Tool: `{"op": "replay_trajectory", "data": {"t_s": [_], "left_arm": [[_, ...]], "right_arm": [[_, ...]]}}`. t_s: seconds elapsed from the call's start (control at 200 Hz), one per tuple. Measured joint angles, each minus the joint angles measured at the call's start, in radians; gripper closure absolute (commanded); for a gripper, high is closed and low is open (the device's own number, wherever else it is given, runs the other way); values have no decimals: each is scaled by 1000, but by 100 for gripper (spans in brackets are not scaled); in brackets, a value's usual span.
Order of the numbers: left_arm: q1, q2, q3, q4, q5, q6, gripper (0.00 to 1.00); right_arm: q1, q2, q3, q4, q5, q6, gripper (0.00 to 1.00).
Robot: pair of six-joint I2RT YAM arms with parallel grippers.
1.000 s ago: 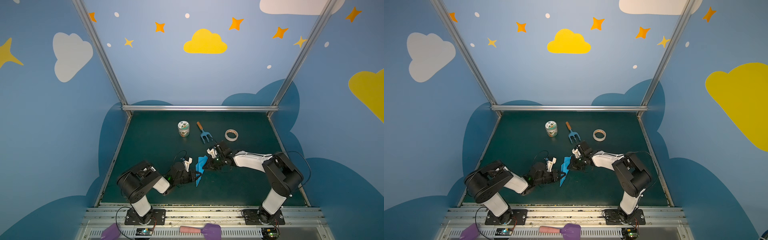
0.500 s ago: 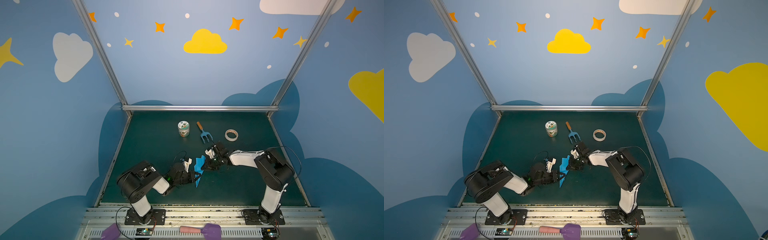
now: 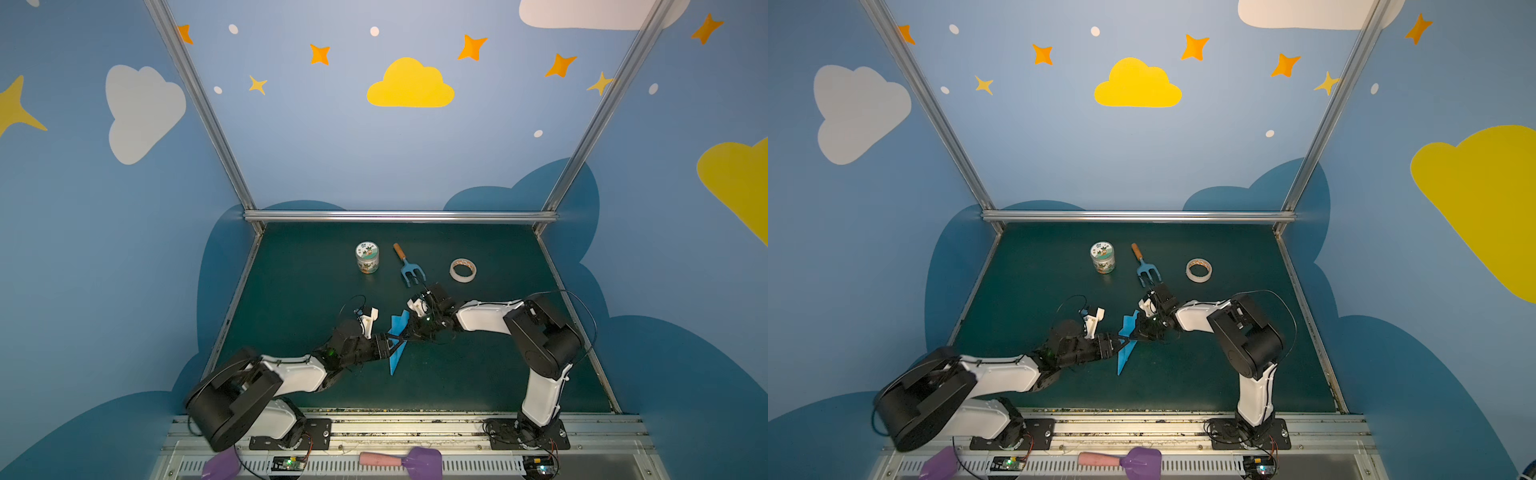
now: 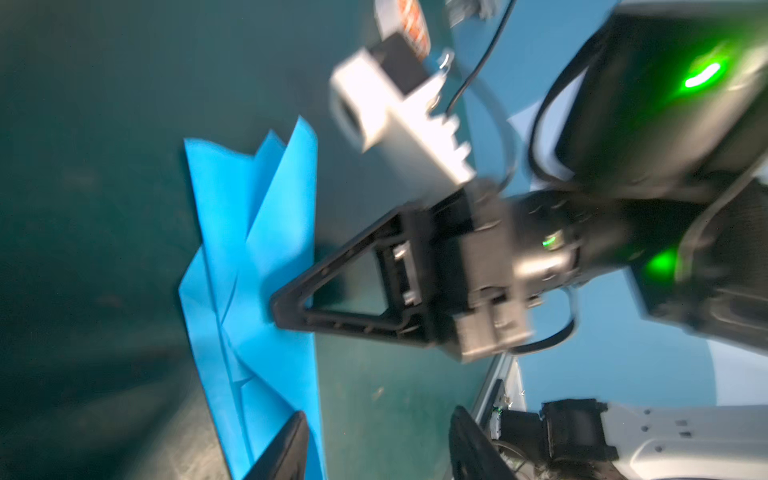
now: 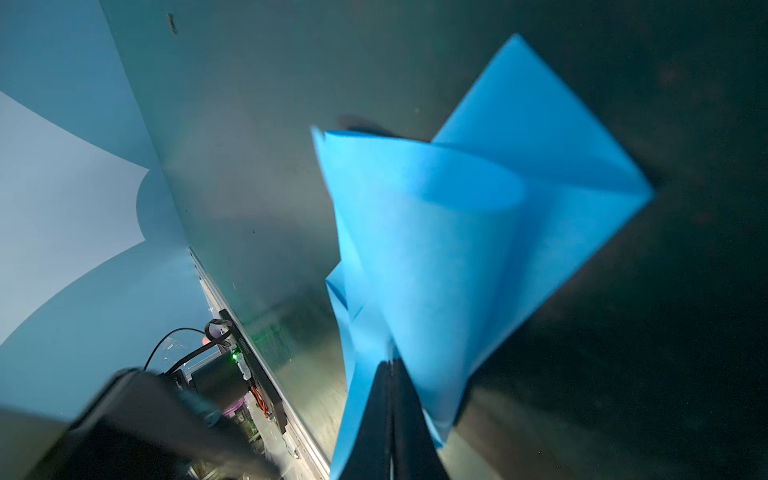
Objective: Fold a paper plane with a square sheet of paper (fold left side to right side)
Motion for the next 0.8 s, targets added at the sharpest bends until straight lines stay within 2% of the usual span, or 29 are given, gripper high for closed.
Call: {"op": "replay_trajectory", "data": {"t_s": [0.145,0.315,0.551,0.801], "left_arm": [[0,-131,79,-276,-100,72,31],[-24,-77,130,-439,-109,122,26],[-117,90,198,-507,-125,152,22],[-146,171,259,-496,-181,163,23]], "right_arm": [[1,0,-4,9,0,1,97],[2,3,-5,21,-2,8,98],[4,7,-5,33,-4,18,98],[5,8,-6,39,-5,19,98]]}}
